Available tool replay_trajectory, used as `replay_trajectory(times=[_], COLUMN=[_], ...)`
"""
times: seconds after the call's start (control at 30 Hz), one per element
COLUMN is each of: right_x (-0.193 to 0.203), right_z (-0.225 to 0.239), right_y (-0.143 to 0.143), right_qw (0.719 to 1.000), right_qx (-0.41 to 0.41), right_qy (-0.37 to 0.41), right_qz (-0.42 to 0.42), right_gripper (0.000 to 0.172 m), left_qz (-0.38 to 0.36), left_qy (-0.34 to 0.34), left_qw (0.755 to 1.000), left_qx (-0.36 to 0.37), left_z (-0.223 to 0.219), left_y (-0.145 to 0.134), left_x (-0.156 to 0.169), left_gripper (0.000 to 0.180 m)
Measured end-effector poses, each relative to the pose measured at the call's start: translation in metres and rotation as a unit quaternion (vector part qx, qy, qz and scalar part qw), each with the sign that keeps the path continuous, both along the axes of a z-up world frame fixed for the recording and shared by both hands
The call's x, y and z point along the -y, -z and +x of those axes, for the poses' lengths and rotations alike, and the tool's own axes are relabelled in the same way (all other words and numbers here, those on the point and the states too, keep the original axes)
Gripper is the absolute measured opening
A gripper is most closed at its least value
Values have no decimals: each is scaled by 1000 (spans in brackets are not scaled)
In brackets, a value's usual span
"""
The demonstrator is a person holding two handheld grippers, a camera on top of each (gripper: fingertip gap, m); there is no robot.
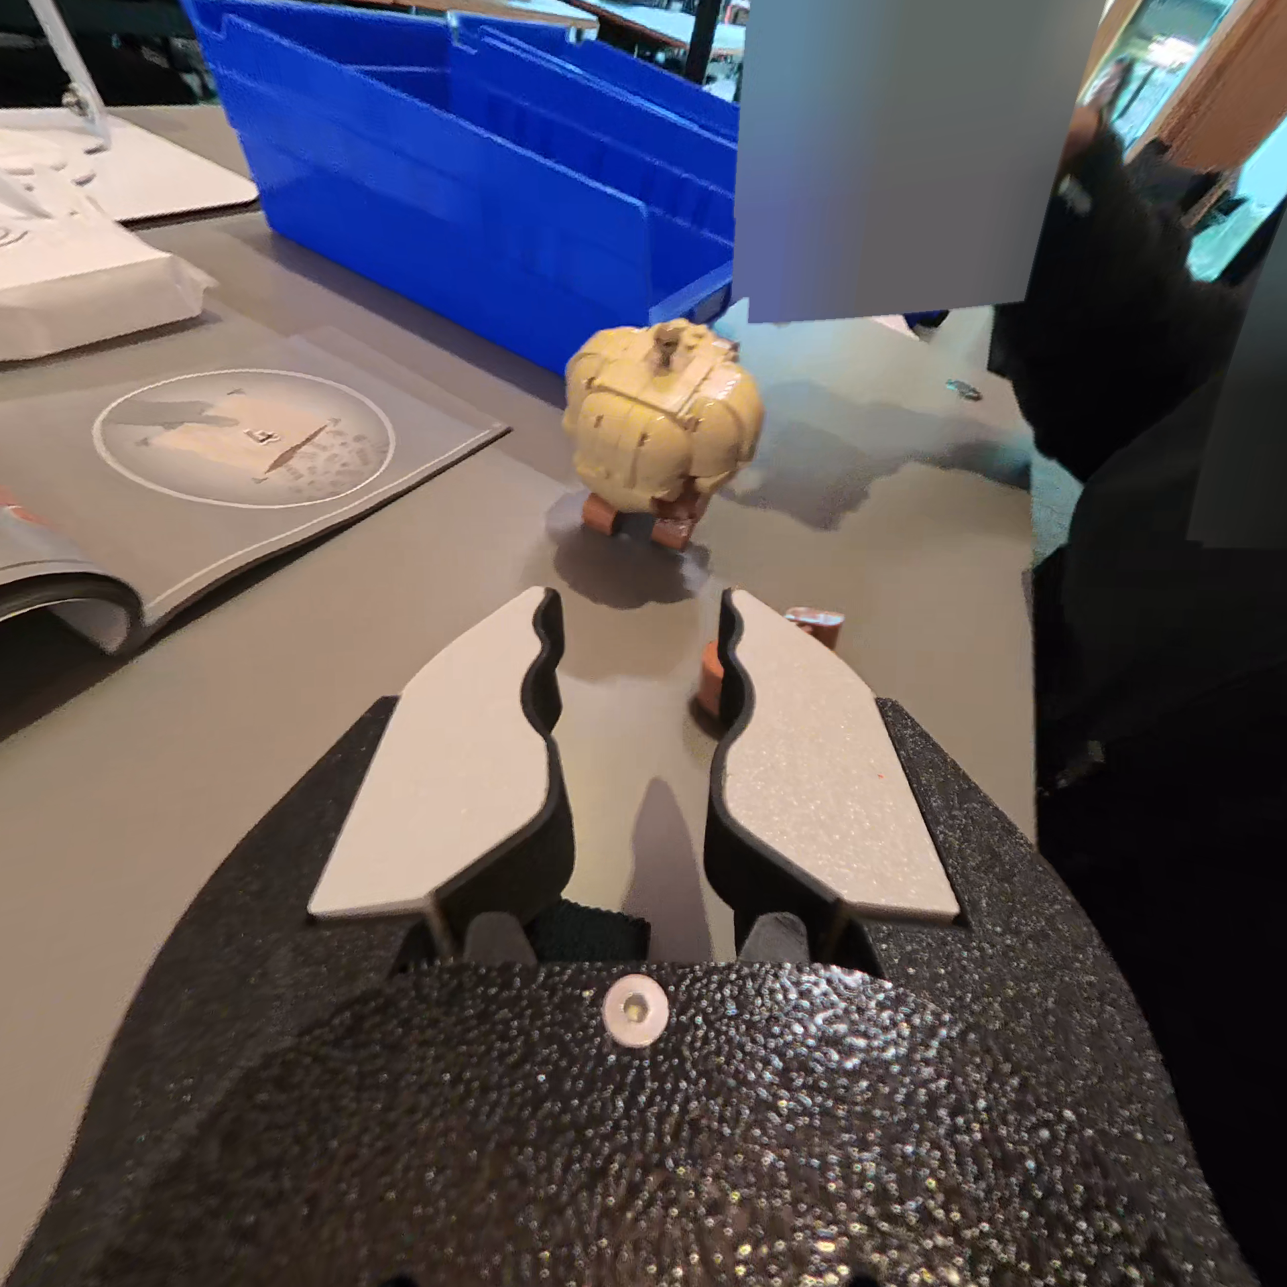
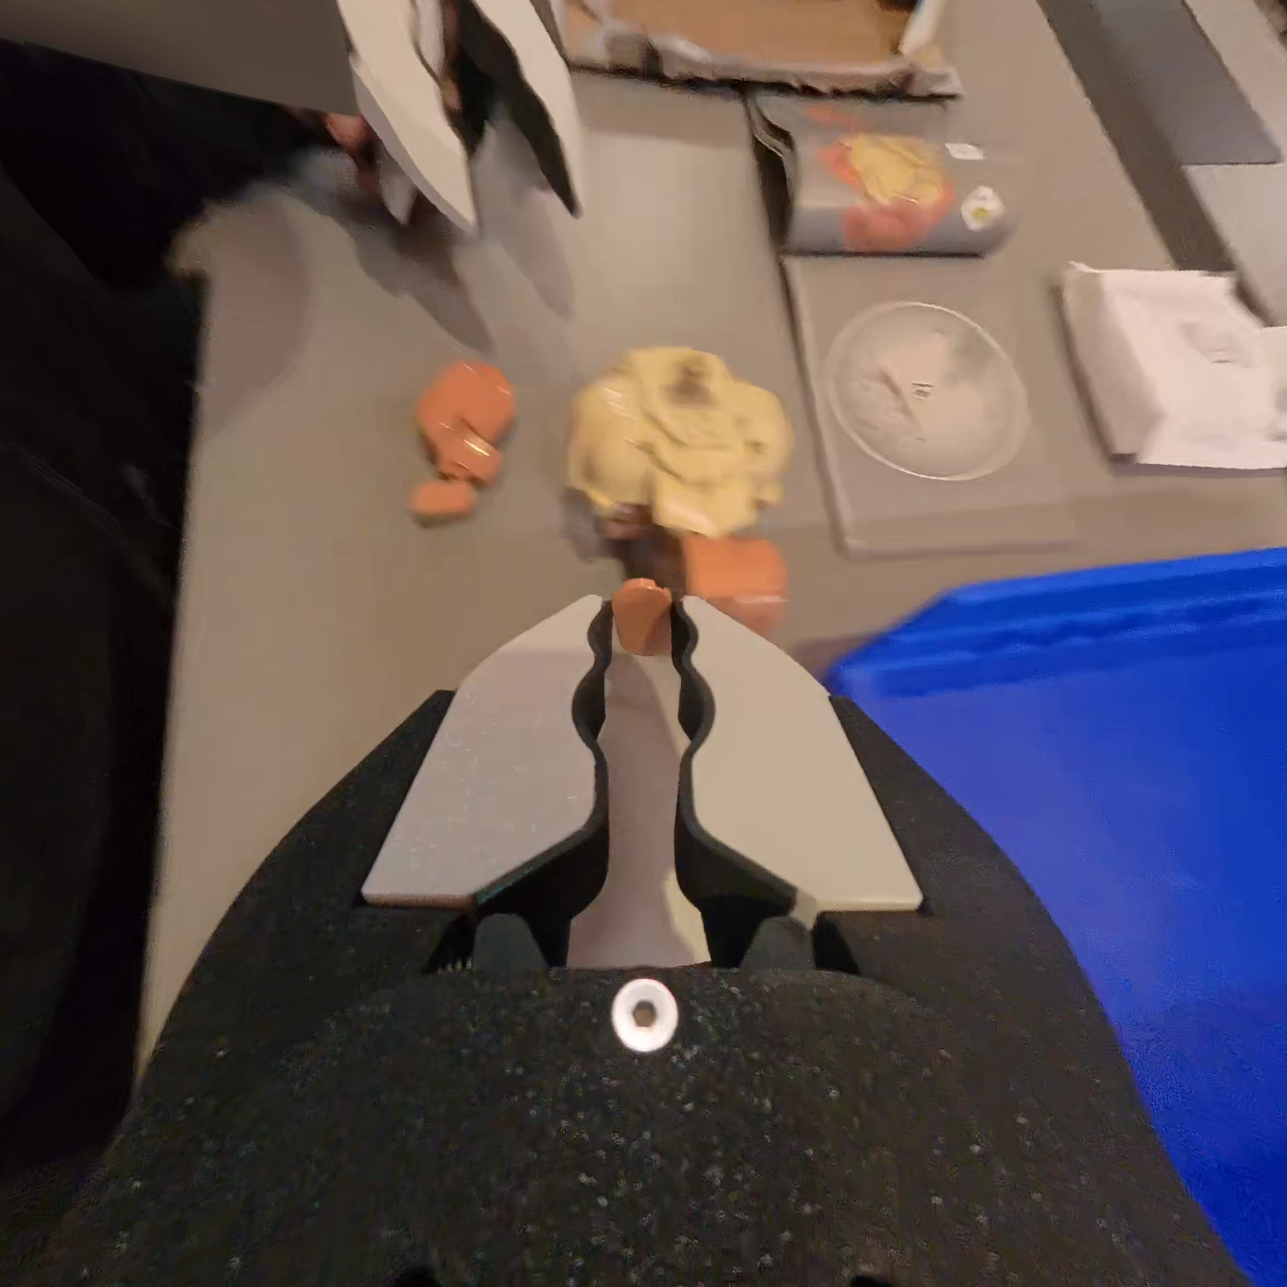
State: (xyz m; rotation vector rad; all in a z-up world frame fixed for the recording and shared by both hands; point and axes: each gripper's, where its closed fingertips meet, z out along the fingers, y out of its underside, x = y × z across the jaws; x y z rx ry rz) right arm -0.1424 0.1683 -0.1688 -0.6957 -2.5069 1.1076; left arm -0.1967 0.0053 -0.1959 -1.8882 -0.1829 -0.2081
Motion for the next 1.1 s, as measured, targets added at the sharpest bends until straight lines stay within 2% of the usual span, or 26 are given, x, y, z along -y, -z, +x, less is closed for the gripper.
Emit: replay_trajectory(times=[0.07, 0.2, 0.4, 0.57, 0.8, 1.1], right_x=[28, 60, 81, 91, 93, 72], right_z=[23, 46, 50, 43, 44, 54], right_y=[12, 43, 67, 82, 84, 80], right_qw=[999, 998, 995, 992, 992, 991], right_qx=[25, 65, 88, 91, 89, 105], right_qy=[-8, -19, -39, -36, -37, -42], right_qz=[-35, -12, 39, 75, 84, 68], right_gripper=[16, 16, 16, 16, 16, 25], left_qz=[4, -25, -83, -107, -138, -167], left_qy=[4, 3, -6, -26, -25, -17], left_qw=[1000, 1000, 997, 994, 990, 985], left_qx=[-1, -1, -3, -26, -31, -39], left_z=[14, 41, 62, 59, 57, 60], left_y=[-2, 5, 26, 32, 42, 50], left_x=[-4, -5, 3, 2, 0, -2], left_gripper=[42, 42, 42, 43, 44, 47])
